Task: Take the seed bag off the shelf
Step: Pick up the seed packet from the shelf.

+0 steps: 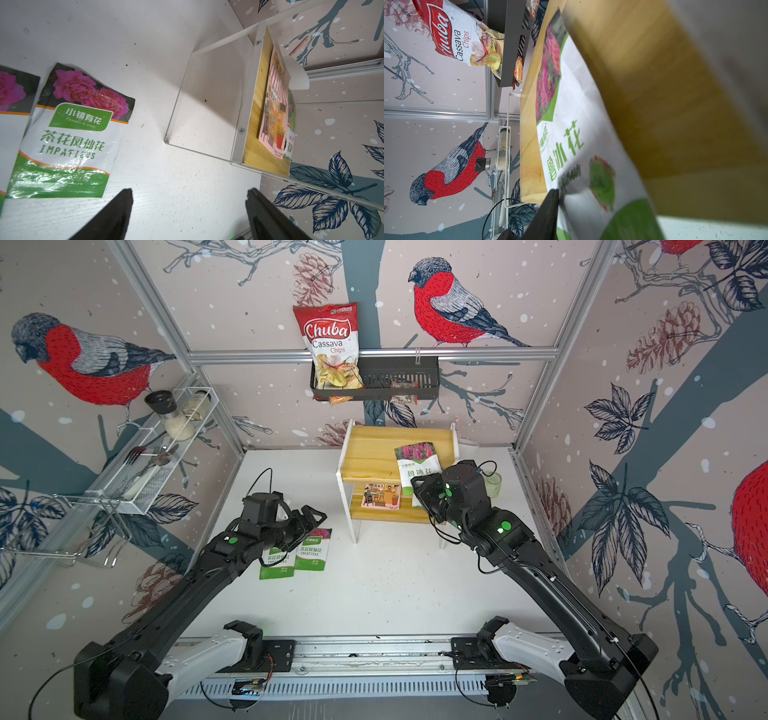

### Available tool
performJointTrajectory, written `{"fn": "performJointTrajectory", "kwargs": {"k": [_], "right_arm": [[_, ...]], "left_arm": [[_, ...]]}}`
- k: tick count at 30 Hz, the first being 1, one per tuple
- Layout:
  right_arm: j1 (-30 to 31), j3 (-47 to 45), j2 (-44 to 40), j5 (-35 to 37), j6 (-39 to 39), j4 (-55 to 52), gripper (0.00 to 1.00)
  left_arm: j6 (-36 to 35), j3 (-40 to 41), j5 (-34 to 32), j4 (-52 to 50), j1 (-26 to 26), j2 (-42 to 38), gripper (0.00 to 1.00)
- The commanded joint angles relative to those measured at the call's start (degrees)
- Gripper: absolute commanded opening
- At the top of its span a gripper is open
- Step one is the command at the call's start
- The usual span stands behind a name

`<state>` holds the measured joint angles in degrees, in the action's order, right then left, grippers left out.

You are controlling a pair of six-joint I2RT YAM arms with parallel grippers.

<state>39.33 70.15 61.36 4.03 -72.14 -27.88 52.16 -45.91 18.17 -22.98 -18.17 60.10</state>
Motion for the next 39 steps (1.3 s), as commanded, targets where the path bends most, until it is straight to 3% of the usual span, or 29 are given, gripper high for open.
{"fn": "performJointTrajectory", "kwargs": {"k": [1, 7, 15, 20, 36, 39], "right_arm": [[0.04, 0.34, -0.81, -0.30, -0.08, 5.33, 0.36], [0.22, -0.16, -2.11, -0.90, -1.04, 5.63, 0.41], [0.82, -1.58, -2.98, -2.10, -2.04, 7.49, 0.39], [0.92, -2.59, -2.92, -2.14, -2.46, 8.74, 0.33], [0.62, -5.03, -3.86, -2.97, -1.52, 12.82, 0.00], [0.35, -6.31, -4.65, -3.96, -1.14, 16.00, 0.00]], "left_arm": [[-0.57, -0.05, 0.68, 0.94, 0.16, -0.05, 0.89], [-0.82, 0.12, 0.88, 0.92, 0.14, -0.07, 0.89], [-0.92, 0.63, 1.20, 1.09, 0.13, -0.15, 0.89], [-1.09, 0.92, 1.29, 1.03, 0.21, -0.36, 0.89], [-0.92, 0.66, 1.43, 1.04, 0.24, -0.68, 0.89], [-0.75, 0.49, 1.16, 0.84, 0.24, -1.16, 0.89]]}}
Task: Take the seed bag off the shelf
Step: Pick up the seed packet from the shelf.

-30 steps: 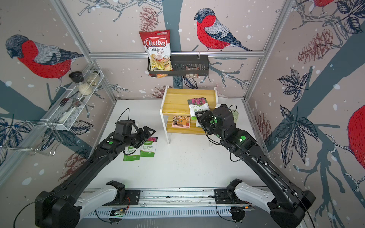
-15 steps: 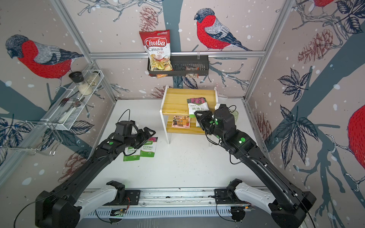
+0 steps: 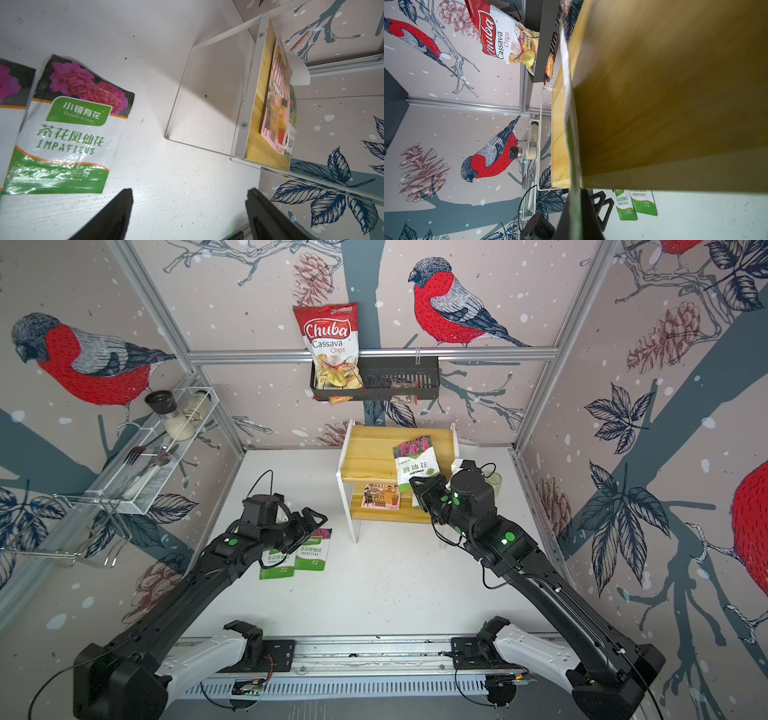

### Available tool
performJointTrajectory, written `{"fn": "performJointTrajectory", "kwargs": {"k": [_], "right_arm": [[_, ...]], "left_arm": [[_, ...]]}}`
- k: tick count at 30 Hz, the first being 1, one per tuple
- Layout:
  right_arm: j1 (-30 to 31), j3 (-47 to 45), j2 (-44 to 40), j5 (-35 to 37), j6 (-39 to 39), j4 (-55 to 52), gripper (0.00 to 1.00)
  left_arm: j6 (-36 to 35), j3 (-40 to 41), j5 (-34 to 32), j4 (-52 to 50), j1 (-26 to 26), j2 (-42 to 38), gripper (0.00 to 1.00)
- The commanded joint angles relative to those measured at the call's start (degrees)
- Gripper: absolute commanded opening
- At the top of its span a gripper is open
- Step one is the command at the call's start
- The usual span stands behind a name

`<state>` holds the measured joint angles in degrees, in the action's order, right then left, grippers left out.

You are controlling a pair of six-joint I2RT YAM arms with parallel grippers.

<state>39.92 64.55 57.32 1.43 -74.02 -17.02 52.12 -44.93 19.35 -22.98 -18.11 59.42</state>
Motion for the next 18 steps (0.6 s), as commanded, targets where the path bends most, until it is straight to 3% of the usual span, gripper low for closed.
{"fn": "performJointTrajectory", "kwargs": {"k": [1, 8, 18], "right_arm": [[-0.37, -0.83, -0.70, -1.57, 1.08, 6.06, 0.00], [-0.19, 2.19, 0.63, -6.59, 5.52, 11.05, 0.00], [9.01, -0.49, -0.11, -6.21, 7.74, 14.28, 0.00]], "left_arm": [[-0.60, -0.51, -0.22, 0.64, 0.18, -0.68, 0.89], [-0.35, -2.98, -3.15, -0.99, 0.18, -3.15, 0.89], [-0.61, -6.91, -5.29, -2.88, 0.17, -3.24, 0.88]]}}
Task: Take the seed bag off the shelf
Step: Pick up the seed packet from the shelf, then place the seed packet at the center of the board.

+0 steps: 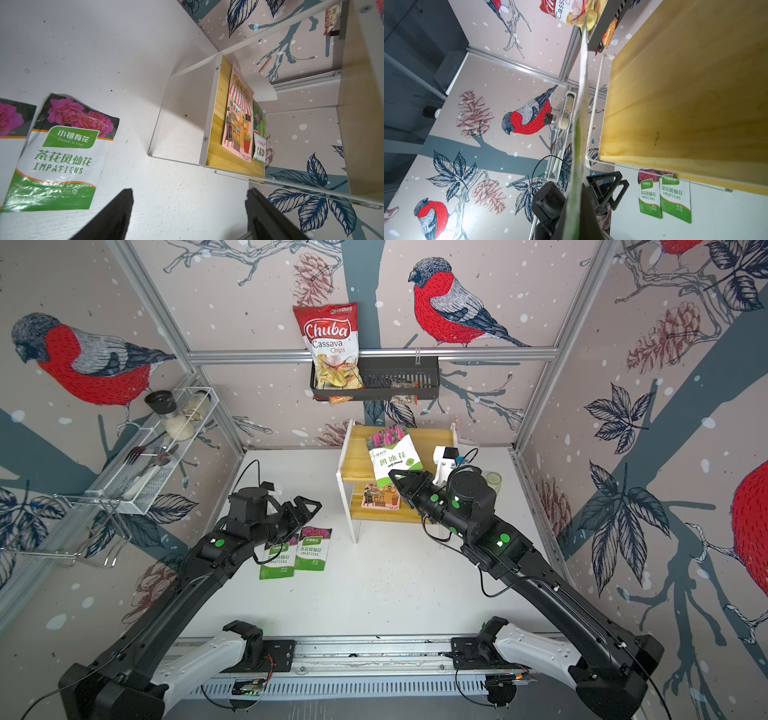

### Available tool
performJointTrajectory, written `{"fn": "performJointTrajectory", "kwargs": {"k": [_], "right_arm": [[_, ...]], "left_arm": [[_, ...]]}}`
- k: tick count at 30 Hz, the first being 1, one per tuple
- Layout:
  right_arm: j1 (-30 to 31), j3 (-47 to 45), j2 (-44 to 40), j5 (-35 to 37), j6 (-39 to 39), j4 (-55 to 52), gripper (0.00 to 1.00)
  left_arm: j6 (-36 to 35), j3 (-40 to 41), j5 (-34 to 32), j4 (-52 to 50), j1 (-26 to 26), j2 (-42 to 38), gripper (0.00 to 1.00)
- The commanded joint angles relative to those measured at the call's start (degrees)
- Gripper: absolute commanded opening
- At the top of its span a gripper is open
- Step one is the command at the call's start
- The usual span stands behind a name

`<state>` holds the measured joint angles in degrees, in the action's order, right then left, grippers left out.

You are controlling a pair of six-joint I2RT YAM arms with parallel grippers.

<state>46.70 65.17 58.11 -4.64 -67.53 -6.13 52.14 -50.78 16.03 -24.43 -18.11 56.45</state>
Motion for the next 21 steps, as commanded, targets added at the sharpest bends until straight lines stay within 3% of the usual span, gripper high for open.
{"fn": "performJointTrajectory", "kwargs": {"k": [1, 5, 12, 21], "right_arm": [[3.39, -1.74, -1.47, -0.06, 1.27, 3.05, 0.00], [8.25, -7.07, -5.76, -2.60, 0.27, -0.50, 0.00], [16.99, -20.65, -17.96, 1.83, -3.57, -3.46, 0.00], [16.81, -38.87, -22.38, -5.32, -4.30, 1.68, 0.00]], "left_arm": [[-0.70, -1.43, -2.37, -1.85, 0.14, -0.41, 0.88], [-0.75, -2.55, -3.24, -3.13, 0.14, -0.63, 0.88], [-0.62, -3.34, -5.30, -4.64, 0.22, -0.77, 0.88], [-0.81, -3.97, -6.69, -6.14, 0.27, -0.51, 0.88]]}}
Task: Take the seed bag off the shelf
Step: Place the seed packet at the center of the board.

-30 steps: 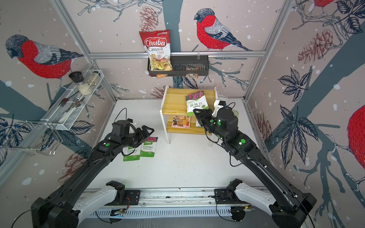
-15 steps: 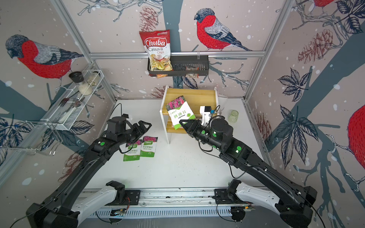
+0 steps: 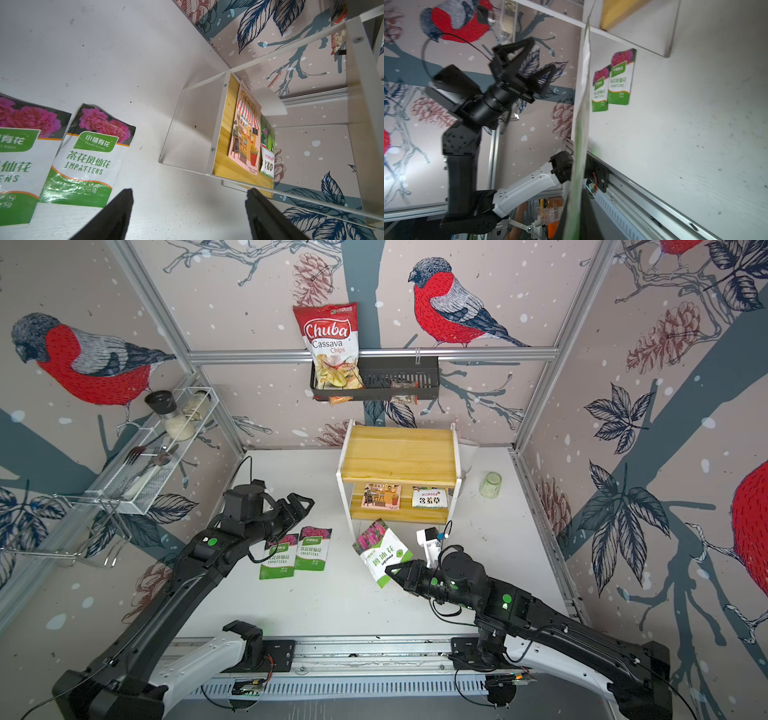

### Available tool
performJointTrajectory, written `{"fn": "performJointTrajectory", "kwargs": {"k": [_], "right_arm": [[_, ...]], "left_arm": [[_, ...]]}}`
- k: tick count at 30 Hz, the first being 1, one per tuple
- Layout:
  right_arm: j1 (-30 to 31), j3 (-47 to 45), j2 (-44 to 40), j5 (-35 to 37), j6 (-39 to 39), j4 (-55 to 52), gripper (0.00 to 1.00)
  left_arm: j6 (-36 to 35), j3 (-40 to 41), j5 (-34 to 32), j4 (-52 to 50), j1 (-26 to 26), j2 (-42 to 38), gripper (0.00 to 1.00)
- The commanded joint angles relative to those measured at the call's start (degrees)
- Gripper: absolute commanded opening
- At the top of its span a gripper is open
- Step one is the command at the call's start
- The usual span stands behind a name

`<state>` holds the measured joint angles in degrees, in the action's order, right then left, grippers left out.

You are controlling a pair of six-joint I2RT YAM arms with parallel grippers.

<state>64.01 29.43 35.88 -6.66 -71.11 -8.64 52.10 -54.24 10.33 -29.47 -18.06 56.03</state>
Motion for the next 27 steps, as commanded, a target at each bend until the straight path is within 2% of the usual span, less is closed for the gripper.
{"fn": "performJointTrajectory", "kwargs": {"k": [1, 4, 9, 13, 17, 21, 27], "right_arm": [[-1.00, -4.29, 0.21, -4.14, -0.39, 4.13, 0.00], [-3.89, -6.76, 1.86, -7.47, 2.38, 3.07, 0.00], [-12.29, -10.14, 6.33, -15.43, 6.77, 5.31, 0.00], [-15.03, -10.76, 12.10, -17.14, 8.18, 8.04, 0.00], [-14.52, -8.99, 21.83, -17.42, 7.21, 10.30, 0.00], [-10.87, -2.99, 32.05, -13.90, 5.56, 9.99, 0.00], [-5.25, 3.06, 42.79, -7.20, -4.03, 14.90, 0.00]], "left_arm": [[-0.62, -0.54, -1.05, -1.28, 0.21, -0.21, 0.88], [-0.29, -0.65, -1.43, -1.66, 0.22, -0.65, 0.88], [0.32, 0.83, -0.93, -1.08, 0.16, -1.08, 0.88], [1.76, 2.24, -0.81, -0.58, 0.10, -2.31, 0.88], [2.09, 2.38, -1.14, -1.60, 0.14, -3.46, 0.88], [1.97, 3.03, -1.01, -2.07, 0.13, -4.16, 0.88], [2.48, 5.28, -1.03, -1.29, 0.11, -5.53, 0.88]]}}
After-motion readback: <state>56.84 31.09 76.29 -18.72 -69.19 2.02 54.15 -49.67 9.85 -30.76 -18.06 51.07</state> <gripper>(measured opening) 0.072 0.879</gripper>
